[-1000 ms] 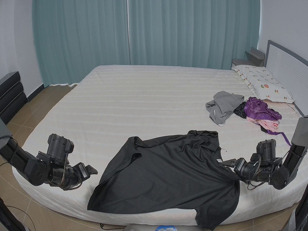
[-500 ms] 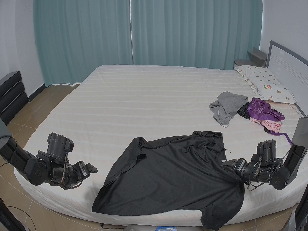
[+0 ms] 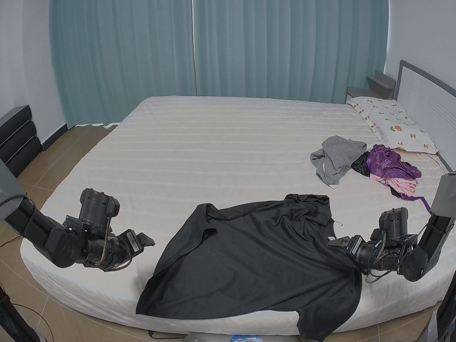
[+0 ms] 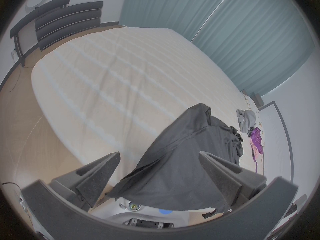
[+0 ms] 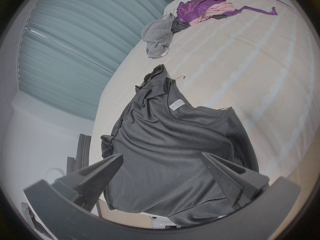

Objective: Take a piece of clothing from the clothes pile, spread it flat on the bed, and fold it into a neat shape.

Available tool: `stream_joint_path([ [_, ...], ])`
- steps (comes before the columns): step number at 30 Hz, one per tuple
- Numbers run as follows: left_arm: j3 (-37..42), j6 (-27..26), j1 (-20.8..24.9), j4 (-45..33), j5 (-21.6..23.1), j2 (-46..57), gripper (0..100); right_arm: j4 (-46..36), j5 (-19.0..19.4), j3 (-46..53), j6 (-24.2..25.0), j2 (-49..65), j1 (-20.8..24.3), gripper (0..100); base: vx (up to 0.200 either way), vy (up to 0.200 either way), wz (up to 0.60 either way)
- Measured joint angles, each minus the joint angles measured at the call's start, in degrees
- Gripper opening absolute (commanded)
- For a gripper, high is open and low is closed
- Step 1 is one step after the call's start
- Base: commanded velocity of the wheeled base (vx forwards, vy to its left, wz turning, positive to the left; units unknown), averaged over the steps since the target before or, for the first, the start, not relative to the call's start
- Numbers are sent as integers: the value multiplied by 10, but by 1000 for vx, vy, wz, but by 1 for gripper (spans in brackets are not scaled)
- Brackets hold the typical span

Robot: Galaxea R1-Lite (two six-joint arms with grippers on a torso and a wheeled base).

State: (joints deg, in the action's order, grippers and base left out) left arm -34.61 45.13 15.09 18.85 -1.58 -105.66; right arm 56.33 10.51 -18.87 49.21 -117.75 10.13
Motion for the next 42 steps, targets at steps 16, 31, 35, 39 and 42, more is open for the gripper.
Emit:
stream_joint_path([
  [16,-264,-12,48,-11,-4,-171,100,3,-4,-5,-2,-8,14,100,0,0,0],
  [31,-488,-74,128,-80,-102,-339,100,84,-8,21,-4,-38,27,100,0,0,0],
  [35,-532,-85,134,-111,-117,-369,100,97,-9,31,-4,-42,28,100,0,0,0],
  [39,-565,-97,137,-126,-131,-391,0,100,-9,37,-4,-44,28,100,0,0,0],
  [42,-581,-111,136,-131,-139,-405,0,100,-10,39,-4,-44,27,100,0,0,0],
])
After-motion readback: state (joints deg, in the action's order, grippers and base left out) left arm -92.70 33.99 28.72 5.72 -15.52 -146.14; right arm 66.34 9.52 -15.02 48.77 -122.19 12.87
